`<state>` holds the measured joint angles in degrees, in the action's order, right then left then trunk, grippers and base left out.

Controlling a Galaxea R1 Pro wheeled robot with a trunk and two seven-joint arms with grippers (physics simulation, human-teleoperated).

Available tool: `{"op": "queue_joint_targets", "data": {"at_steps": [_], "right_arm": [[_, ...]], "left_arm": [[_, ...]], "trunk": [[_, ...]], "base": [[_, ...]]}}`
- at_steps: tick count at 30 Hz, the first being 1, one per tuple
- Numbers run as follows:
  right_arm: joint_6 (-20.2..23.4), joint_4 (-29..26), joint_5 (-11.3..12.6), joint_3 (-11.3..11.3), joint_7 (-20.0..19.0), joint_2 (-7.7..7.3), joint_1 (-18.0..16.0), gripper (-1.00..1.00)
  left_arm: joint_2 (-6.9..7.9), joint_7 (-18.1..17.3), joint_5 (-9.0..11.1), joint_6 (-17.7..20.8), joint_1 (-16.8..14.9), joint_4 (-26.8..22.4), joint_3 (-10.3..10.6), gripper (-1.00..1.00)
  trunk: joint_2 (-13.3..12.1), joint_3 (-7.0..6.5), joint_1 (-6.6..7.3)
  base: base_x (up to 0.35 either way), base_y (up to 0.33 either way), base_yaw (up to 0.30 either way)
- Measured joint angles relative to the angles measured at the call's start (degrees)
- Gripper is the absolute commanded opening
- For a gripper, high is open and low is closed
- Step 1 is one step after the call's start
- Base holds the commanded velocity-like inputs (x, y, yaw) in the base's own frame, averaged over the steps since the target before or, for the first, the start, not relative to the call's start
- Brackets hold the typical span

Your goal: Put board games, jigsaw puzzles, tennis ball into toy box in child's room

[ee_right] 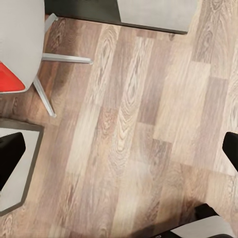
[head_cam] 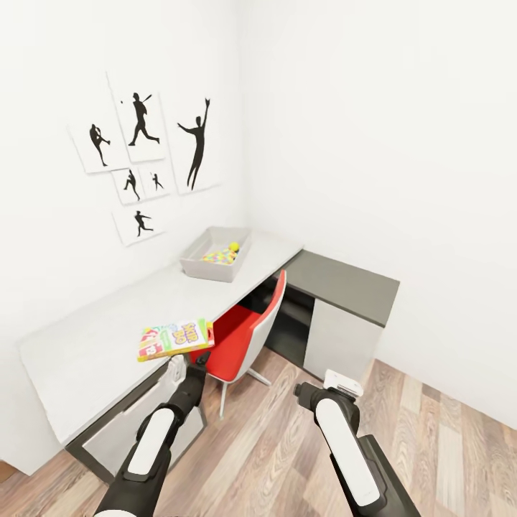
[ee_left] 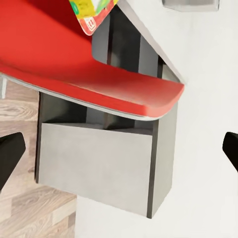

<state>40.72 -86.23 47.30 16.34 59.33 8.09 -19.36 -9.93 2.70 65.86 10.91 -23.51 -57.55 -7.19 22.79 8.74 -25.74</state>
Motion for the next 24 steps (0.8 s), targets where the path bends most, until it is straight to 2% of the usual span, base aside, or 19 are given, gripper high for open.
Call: {"op": "queue_joint_targets", "data": {"at_steps": [8,24], "right_arm": [[0.0,0.0,0.0,0.0,0.0,0.0,0.0,1.0],[0.0,0.1,0.1,0.0,-0.1,0.0,0.0,1.0]], "left_arm": [[0.0,0.0,0.1,-1.0,0.0,0.1,0.0,1.0],[0.0,0.0,0.1,-1.3,0.0,0.3,0.0,1.0]], "trunk": [[0.0,0.0,0.0],[0.0,0.0,0.0]], "base": [[0.007,0.0,0.2],[0.0,0.0,0.017]]}}
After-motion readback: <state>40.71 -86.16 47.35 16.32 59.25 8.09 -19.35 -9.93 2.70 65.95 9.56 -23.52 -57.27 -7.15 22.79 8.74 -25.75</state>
